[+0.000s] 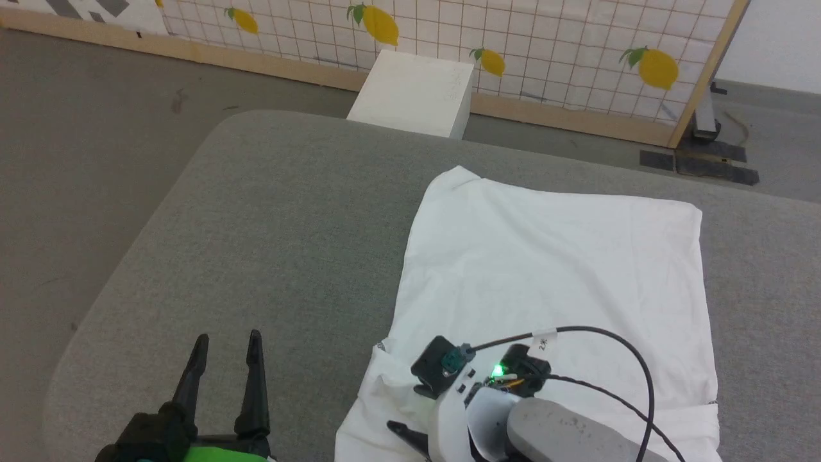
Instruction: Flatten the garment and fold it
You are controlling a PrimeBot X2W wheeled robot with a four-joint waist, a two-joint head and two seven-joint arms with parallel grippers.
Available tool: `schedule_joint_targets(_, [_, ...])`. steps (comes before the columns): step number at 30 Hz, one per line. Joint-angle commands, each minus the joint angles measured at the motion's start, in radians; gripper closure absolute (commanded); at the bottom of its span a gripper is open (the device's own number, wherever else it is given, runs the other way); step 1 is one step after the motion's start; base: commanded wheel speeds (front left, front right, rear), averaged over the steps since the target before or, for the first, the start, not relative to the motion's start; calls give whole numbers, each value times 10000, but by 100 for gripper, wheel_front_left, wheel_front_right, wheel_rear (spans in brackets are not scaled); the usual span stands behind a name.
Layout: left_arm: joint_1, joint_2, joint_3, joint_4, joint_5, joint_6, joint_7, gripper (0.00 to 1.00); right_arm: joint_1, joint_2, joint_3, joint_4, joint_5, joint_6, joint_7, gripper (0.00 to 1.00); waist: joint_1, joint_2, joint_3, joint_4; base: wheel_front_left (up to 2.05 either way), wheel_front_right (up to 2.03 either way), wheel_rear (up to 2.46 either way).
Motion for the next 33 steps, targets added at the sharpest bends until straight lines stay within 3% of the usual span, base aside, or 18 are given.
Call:
schedule_joint_targets(1, [24,14,19,8,-48,-47,-82,0,-235,26,-32,-139,292,-15,-100,0,0,0,-164,-178,0,0,0])
schedule_joint_targets(5, [125,49,78,-83,-88,-16,-83,0,-513,-256,-409,-782,816,-15,-352,0,0,0,-294,-441,0,0,0])
schedule_joint_targets(11, [254,119,143,-304,-145,36,-70,0,-584,-1452,-2057,-1826,802,-15,-903,0,0,0,-287,-947,0,0,0])
schedule_joint_targets(16, [247,144,97,-517,-144,73,-42,0,214,-2312,-4643,-2653,-293,-15,-1686,0,0,0,-122,-1400,0,0,0])
schedule_joint_targets(20, [155,147,11,-612,-109,90,-37,0,1472,-2577,-7015,-3677,-1660,-15,-2088,0,0,0,43,-1709,0,0,0])
schedule_joint_targets(24, [75,123,-88,-628,-77,104,-44,0,3180,-2002,-9837,-5123,-3232,-15,-2339,0,0,0,188,-1957,0,0,0])
schedule_joint_targets(28, [57,65,-222,-579,-50,96,-58,0,4983,-538,-12172,-6763,-4596,-15,-2579,0,0,0,294,-2102,0,0,0])
schedule_joint_targets(30, [77,51,-289,-527,5,83,-65,0,5763,87,-12770,-7386,-5004,-15,-2733,0,0,0,330,-2162,0,0,0])
schedule_joint_targets(33, [119,39,-364,-428,136,99,-74,0,6649,455,-13093,-7775,-5342,-15,-2915,0,0,0,369,-2238,0,0,0])
